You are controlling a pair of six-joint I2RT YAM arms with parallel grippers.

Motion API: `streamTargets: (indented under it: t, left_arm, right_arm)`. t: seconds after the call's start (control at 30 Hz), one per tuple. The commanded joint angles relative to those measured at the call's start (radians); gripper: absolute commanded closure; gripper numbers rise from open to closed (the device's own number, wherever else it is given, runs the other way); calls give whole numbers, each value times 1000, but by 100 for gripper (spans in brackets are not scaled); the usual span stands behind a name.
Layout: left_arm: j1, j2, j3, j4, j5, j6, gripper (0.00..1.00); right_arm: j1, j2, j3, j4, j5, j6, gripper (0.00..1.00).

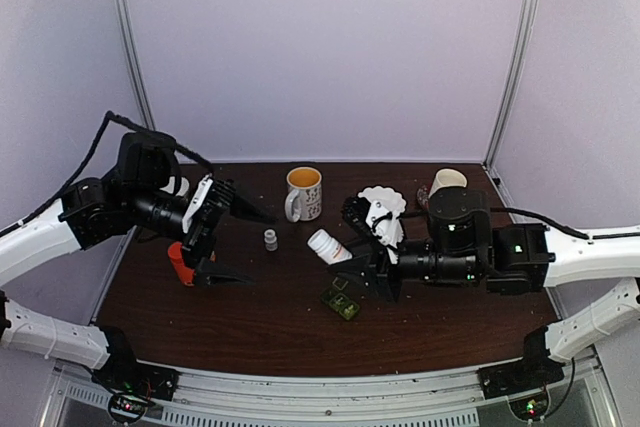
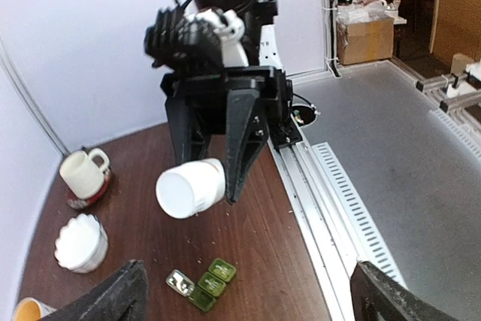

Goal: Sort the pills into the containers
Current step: Unscrew the lid of the pill bottle from the pill bottle.

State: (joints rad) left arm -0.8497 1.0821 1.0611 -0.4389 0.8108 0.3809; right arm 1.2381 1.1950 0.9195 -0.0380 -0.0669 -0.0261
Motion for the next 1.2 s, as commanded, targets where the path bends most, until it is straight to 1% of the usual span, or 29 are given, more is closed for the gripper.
streamTargets:
  t: [0.0, 0.13, 0.23, 0.3, 0.47, 0.57, 0.67, 0.77, 1.1, 1.17]
  left_arm:
    - [5, -39, -22, 116, 72, 356, 2]
    - [5, 11, 49, -19, 99, 541, 2]
    - [5, 52, 87, -54, 96, 573, 3]
    - [4, 74, 113, -87, 107, 606, 7]
    - [2, 109, 148, -118, 134, 605, 12]
    - [-1, 119, 158, -142, 142, 617, 19]
    - [-3, 126, 163, -168, 168, 645, 28]
    - [-3, 131, 163, -196, 210, 671, 31]
    - [-5, 162, 175, -200, 238, 665, 45]
    - [-5, 170, 179, -200, 240, 665, 50]
  right_arm:
    - [-28, -4, 37, -9, -281, 68, 100]
    - [-44, 6, 47, 14, -373, 95, 100]
    - [-45, 33, 79, 13, -426, 102, 100]
    - [-44, 55, 96, 20, -442, 110, 100]
    - [-46, 106, 132, 35, -450, 125, 100]
    - [-47, 132, 154, 35, -453, 135, 100]
    - [-50, 152, 167, 35, -476, 146, 100]
    - [-56, 162, 172, 73, -493, 159, 100]
    - [-61, 191, 189, 71, -510, 170, 100]
    - [-61, 194, 192, 69, -510, 173, 100]
